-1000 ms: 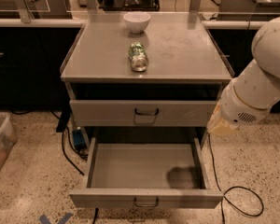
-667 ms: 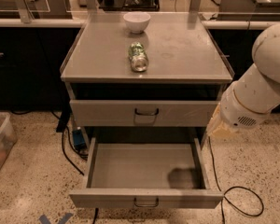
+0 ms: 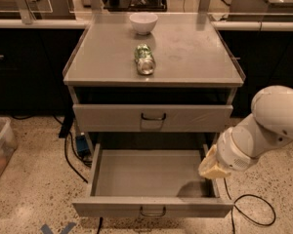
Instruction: Close middle drawer
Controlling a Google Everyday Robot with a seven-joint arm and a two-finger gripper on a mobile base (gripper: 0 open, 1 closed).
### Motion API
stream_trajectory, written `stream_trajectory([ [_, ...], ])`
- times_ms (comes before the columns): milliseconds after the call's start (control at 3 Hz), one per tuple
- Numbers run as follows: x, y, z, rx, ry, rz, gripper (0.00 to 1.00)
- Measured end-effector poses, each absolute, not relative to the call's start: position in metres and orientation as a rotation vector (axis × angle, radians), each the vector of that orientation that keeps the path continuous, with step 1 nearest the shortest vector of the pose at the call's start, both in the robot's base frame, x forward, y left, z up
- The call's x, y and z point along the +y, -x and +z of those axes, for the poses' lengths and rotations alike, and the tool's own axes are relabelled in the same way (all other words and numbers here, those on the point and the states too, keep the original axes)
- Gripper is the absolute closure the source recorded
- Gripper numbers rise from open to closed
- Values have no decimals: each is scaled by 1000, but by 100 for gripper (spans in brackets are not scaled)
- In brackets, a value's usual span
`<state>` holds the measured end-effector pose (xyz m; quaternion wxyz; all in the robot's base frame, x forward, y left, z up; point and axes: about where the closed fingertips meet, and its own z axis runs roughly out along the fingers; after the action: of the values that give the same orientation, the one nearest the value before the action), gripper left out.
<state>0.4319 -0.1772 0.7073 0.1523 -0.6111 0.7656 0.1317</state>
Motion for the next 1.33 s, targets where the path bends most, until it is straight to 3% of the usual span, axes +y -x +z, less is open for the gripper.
stream_trajectory([
  [333, -169, -415, 662, 2200, 1758, 519, 100],
  [1333, -161, -410, 643, 2199, 1745, 442, 100],
])
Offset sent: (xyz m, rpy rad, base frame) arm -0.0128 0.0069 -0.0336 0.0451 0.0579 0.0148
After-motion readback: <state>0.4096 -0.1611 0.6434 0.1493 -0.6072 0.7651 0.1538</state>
